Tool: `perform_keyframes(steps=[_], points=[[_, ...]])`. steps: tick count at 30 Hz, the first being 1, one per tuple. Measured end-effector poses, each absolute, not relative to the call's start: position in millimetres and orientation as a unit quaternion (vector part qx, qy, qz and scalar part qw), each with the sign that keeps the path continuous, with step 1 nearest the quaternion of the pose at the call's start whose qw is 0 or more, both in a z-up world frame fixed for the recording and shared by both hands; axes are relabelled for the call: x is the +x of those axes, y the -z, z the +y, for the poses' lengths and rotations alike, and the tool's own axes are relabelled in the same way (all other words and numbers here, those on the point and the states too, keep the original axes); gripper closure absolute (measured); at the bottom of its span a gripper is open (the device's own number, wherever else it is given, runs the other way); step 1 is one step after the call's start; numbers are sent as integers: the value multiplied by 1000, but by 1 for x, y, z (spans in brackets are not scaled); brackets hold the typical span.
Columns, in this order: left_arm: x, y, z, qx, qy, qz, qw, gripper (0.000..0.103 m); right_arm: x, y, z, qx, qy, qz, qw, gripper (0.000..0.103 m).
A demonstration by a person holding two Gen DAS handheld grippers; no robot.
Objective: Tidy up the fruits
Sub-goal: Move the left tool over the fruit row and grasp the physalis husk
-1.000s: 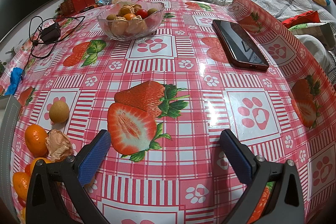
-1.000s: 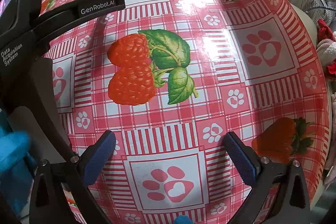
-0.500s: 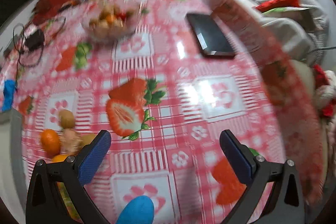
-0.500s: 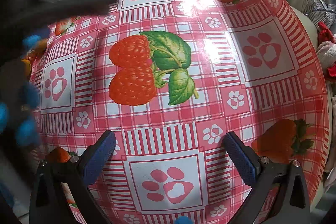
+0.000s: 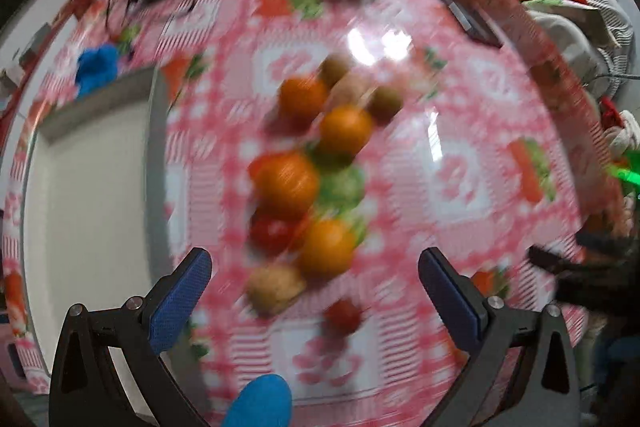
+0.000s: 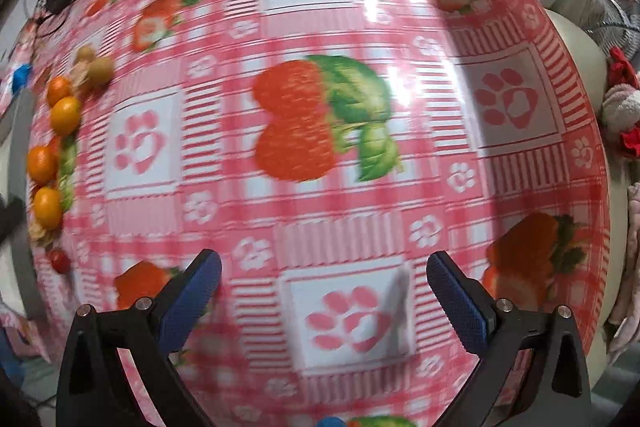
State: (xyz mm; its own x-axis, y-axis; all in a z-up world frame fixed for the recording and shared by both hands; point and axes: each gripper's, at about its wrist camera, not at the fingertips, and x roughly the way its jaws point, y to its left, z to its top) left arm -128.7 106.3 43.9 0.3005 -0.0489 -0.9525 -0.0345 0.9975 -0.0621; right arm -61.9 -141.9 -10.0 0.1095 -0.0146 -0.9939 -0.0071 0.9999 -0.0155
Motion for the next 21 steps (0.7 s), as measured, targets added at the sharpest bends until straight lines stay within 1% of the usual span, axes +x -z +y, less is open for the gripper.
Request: perform_keyframes(steps=[4,10,17,21], points=[[-143,-20,125,-55,4,614,787,0,-65,5,-117,-10,-10,672,741,0],[-148,-19,133,-12,9,595,804,0,-64,-3,-76,-15,-30,674,738,0],[-144,-22,156,-6,25,600,800,0,-67,-7,-21,-13,-55,675,736,0],[-139,-22,153,-17,26,614,789,0,-68,-8,-11,-8,-56,677,734,0]])
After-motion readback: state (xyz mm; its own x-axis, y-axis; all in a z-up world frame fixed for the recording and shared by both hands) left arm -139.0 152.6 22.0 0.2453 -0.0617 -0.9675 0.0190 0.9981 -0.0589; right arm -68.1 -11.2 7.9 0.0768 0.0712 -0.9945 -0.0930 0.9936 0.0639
